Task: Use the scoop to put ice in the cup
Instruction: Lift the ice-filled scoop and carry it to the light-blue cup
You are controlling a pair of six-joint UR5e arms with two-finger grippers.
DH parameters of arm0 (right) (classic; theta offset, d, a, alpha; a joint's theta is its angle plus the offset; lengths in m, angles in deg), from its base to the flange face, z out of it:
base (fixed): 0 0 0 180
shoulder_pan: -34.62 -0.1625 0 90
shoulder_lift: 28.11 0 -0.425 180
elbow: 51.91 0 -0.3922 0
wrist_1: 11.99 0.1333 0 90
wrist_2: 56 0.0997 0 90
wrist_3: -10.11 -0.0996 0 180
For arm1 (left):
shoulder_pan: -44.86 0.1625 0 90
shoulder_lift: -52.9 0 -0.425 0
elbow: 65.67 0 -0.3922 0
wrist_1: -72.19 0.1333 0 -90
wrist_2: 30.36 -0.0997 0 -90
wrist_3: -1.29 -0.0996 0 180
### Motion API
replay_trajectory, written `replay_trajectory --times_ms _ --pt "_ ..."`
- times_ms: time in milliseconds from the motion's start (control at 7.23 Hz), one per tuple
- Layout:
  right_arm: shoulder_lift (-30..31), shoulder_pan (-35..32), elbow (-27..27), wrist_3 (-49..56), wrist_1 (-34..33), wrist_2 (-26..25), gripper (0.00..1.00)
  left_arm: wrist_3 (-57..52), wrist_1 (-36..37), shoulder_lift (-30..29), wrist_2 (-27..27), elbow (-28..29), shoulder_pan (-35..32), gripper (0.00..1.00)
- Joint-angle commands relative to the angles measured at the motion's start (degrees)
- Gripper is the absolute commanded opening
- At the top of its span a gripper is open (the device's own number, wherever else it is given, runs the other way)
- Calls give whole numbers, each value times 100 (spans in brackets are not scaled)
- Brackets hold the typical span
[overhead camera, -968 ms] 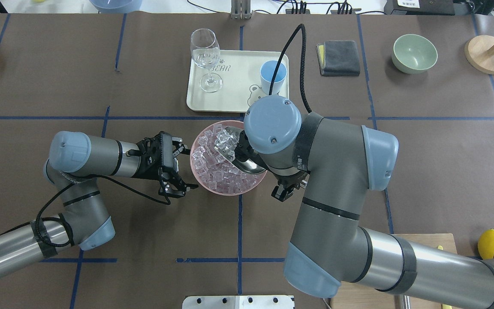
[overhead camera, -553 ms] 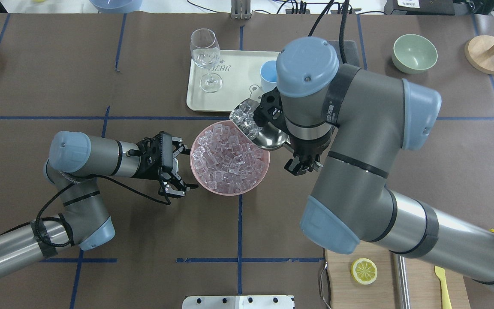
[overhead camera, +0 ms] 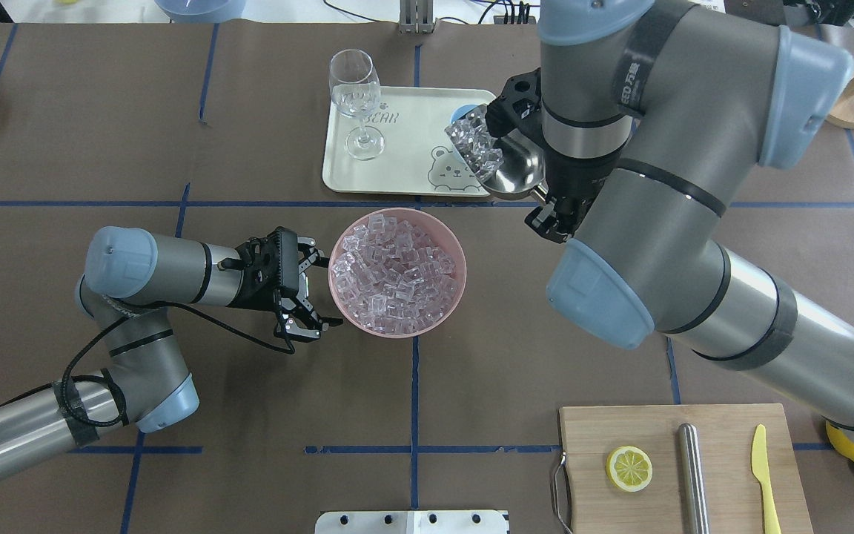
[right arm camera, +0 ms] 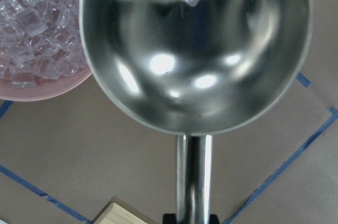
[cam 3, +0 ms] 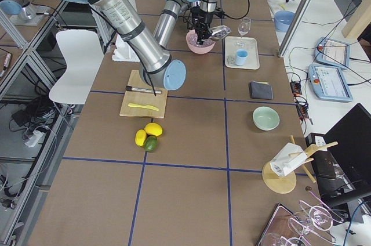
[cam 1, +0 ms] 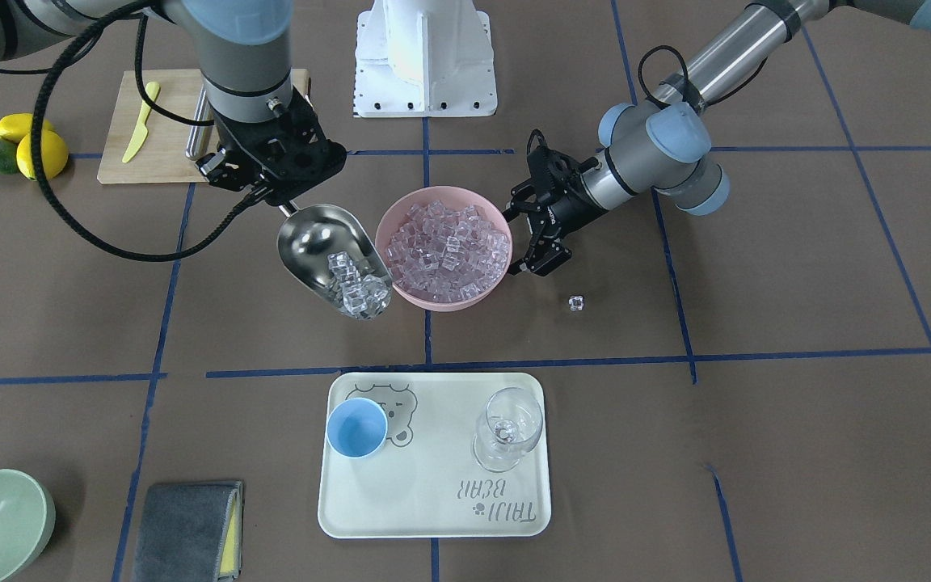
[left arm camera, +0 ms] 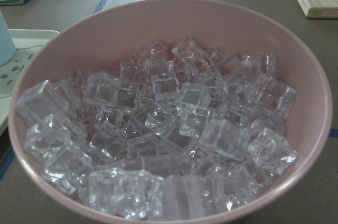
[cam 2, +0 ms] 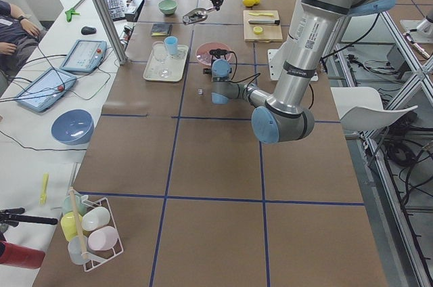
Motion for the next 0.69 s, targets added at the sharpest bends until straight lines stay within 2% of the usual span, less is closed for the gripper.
replay_trajectory --times_ms 0,277,553 --pt "-122 -190 -414 -23 -49 46 0 0 0 -24 0 0 0 100" --pt "-490 -173 -1169 -14 -58 -216 0 0 0 -51 0 -9 0 100" --pt "-1086 -173 -2318 73 -49 -506 0 0 0 -42 0 -9 0 100"
